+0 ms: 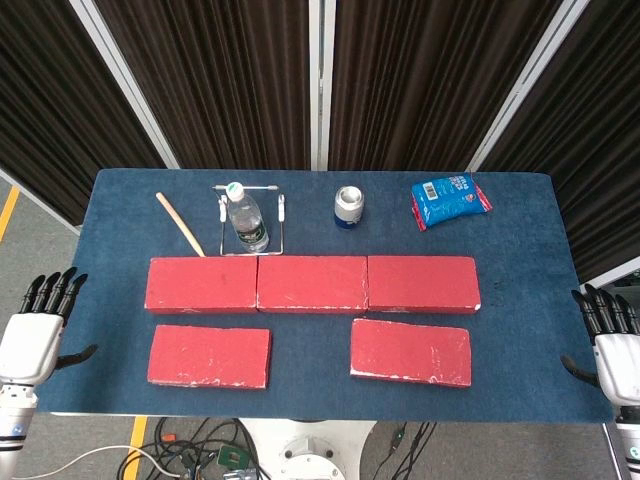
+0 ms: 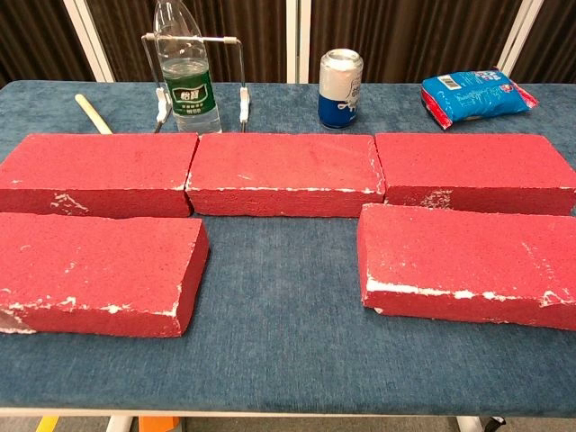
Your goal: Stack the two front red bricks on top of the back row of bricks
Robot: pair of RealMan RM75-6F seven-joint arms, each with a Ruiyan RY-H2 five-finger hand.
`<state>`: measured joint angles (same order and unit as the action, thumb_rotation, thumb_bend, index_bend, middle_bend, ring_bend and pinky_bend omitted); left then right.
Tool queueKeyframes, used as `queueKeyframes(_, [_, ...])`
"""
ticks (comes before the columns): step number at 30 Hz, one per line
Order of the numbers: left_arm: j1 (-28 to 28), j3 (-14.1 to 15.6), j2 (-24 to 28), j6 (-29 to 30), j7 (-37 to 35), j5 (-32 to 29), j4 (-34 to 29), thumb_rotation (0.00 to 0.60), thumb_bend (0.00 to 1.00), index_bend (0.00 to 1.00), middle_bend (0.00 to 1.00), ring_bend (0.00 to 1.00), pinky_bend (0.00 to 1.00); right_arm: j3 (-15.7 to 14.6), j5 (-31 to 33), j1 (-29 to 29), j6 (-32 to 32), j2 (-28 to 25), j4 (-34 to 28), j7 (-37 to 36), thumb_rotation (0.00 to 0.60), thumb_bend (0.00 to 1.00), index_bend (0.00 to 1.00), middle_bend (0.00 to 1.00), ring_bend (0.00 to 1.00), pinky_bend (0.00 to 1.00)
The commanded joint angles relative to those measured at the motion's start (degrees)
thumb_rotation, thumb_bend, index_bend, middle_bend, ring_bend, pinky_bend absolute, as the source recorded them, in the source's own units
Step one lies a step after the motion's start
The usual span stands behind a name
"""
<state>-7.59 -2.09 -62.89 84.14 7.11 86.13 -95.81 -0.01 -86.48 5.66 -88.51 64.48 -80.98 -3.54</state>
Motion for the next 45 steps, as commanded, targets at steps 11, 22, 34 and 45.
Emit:
queueKeyframes(11, [-0.20, 1.06, -0.10, -1.66, -2.37, 0.72, -1.50, 0.600, 0.00, 0.00, 0.00, 0.00, 0.00, 1.37, -0.20, -0.49, 0.21, -0.91, -1.74, -0.57, 0.600, 0.09, 0.00, 0.00, 0.00, 0.00])
queueKeyframes(22, [-1.54, 6.43, -0.35, -7.52, -3.65, 6.68, -7.75, 0.600, 0.00, 0.00, 0.00, 0.00, 0.00, 3.13, 0.62, -0.46, 0.58, -2.16, -2.13, -1.84, 0.600, 0.09, 0.00, 0.00, 0.00, 0.00])
queueKeyframes(34, [-9.12, 5.68, -7.81, -20.01, -1.25, 5.93, -8.84, 0.600, 0.00, 0.00, 0.00, 0.00, 0.00, 3.74, 0.94, -0.66, 1.44, -3.18, -2.50, -2.78, 0.600, 0.09, 0.00, 0.00, 0.00, 0.00])
queueKeyframes(45, [-11.95, 5.10, -10.72, -23.95, 0.42, 2.50, -7.65, 0.600, 0.00, 0.00, 0.00, 0.00, 0.00, 3.43, 0.54, -0.81, 2.40, -3.15, -2.57, -2.46, 0.600, 0.10, 0.00, 0.00, 0.00, 0.00])
